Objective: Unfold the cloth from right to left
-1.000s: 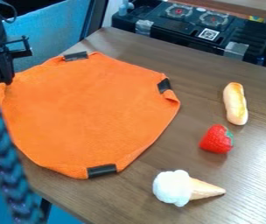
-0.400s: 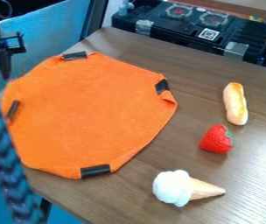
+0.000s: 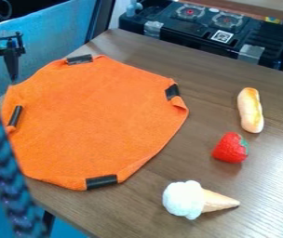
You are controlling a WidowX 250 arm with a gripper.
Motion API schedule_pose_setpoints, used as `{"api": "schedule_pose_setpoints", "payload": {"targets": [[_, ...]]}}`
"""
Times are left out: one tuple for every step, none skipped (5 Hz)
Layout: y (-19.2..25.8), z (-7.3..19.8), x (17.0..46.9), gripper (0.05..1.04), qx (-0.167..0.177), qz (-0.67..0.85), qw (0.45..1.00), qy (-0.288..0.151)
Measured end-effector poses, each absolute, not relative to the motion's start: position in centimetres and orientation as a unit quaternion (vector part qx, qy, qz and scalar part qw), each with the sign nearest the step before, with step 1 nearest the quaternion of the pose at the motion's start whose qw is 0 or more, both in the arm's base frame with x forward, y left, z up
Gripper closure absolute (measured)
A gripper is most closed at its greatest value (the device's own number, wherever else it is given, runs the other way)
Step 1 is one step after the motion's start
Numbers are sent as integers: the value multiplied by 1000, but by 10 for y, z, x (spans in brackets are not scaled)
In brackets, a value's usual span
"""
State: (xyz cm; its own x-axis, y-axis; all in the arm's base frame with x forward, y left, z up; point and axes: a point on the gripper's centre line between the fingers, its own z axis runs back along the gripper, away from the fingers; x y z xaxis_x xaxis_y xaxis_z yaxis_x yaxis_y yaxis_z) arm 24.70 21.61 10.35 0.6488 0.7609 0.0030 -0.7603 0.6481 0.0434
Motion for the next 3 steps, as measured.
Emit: {"api": "schedule_pose_setpoints", "payload": {"targets": [[209,103,252,83,9,380,925,6],[180,109,274,83,-7,264,964,-20],[133,115,298,83,-33,205,978,-22]]}}
